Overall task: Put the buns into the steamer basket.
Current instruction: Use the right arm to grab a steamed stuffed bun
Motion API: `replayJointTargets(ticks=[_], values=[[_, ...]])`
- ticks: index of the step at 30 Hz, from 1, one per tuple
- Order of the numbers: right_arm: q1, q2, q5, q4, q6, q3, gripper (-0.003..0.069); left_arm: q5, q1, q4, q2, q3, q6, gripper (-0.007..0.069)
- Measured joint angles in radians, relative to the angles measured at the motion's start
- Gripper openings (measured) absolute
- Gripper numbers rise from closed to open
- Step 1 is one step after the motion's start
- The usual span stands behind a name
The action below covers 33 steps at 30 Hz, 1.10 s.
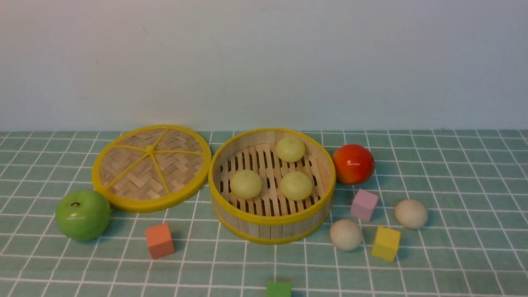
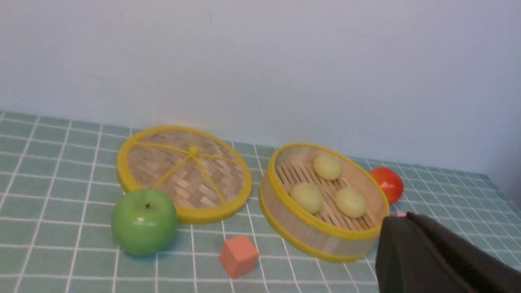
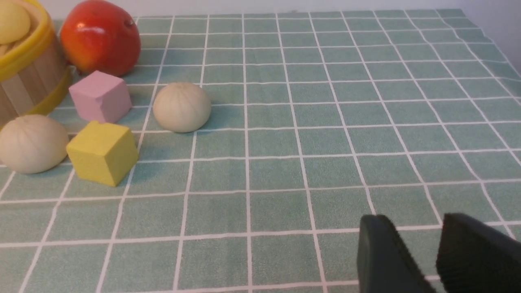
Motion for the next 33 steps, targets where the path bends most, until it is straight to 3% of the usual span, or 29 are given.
replayJointTargets(ticks=[2, 8, 11, 13, 18, 20, 28, 33], values=[[0.000, 0.000, 0.000, 0.000, 0.000, 0.000, 0.0239, -0.186, 0.099, -0.037, 0.000, 0.145, 0.040, -0.0014], [0.000, 0.000, 0.000, 0.000, 0.000, 0.000, 0.0239, -0.449, 0.329, -0.282, 0.003, 0.429, 0.328, -0.0013], [0.000, 0.000, 0.000, 0.000, 0.000, 0.000, 0.0239, -0.485, 0.420, -0.305, 0.004, 0.540, 0.329, -0.0013], [0.000, 0.000, 0.000, 0.000, 0.000, 0.000, 0.0239, -0.484, 0.461, -0.253, 0.002, 0.598, 0.229, -0.0011], [0.000, 0.000, 0.000, 0.000, 0.000, 0.000, 0.0239, -0.474, 0.431, -0.012, -0.039, 0.701, -0.092, -0.0011], [0.000, 0.000, 0.000, 0.000, 0.000, 0.000, 0.0239, -0.458, 0.392, 0.011, -0.040, 0.724, -0.118, -0.0011], [0.000, 0.000, 0.000, 0.000, 0.000, 0.000, 0.0239, -0.459, 0.306, -0.030, -0.040, 0.733, 0.109, -0.0006], [0.000, 0.000, 0.000, 0.000, 0.000, 0.000, 0.0239, -0.459, 0.306, -0.047, -0.040, 0.733, 0.124, -0.0001]])
